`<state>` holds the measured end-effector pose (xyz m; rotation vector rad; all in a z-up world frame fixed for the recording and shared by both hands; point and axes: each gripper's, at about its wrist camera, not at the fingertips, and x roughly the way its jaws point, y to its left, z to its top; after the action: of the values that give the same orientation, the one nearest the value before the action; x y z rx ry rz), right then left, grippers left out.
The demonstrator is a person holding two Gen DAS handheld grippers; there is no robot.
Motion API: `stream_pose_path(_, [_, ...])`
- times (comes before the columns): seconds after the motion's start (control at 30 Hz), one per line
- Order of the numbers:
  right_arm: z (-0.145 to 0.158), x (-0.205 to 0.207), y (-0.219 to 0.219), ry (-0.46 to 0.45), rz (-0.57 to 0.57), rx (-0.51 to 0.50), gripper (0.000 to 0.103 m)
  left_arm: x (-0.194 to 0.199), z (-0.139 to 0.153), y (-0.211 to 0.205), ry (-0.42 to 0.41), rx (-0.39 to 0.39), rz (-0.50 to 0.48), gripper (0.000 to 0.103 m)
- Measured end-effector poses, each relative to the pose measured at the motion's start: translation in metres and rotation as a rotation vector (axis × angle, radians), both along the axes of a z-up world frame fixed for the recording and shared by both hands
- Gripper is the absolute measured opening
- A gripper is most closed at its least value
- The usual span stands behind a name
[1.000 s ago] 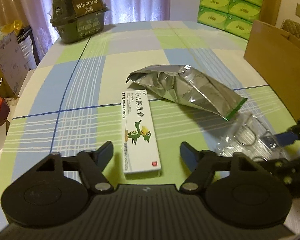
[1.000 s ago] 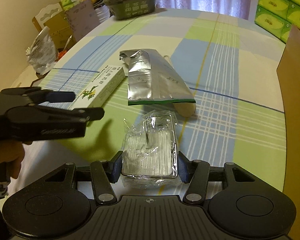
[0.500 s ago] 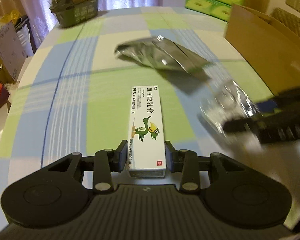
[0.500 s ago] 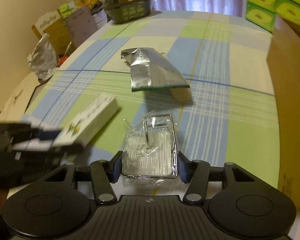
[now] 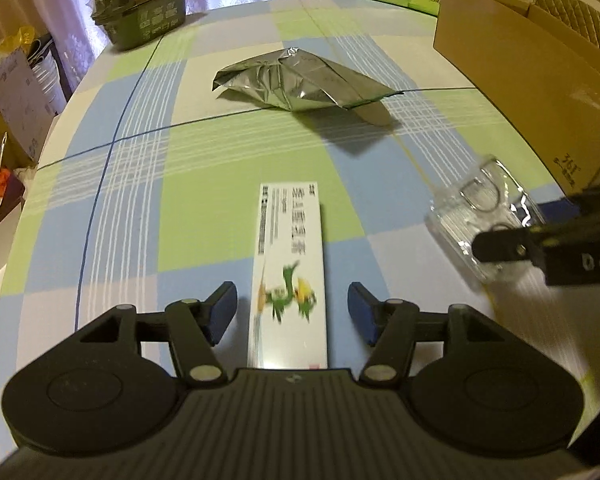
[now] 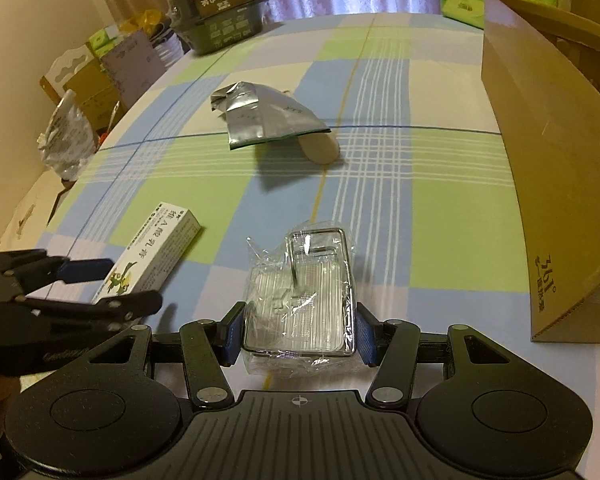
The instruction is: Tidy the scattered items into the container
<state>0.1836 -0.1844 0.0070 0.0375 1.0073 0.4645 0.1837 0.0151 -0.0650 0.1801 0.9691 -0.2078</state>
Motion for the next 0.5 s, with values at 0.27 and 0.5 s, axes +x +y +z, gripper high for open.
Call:
stream_pose_path(0.27, [-0.003,0.001,0.003,0.0,0.008,0.01,0.056,0.006,-0.002,-0.001,0.019,-0.015,0.01,0.033])
stream_pose_path(0.5, [0.0,-0.002,0.001,-0.01,0.0,0.016,0.056,-0.004,0.003,-0.005,0.016,-0.026,0.01,0.033])
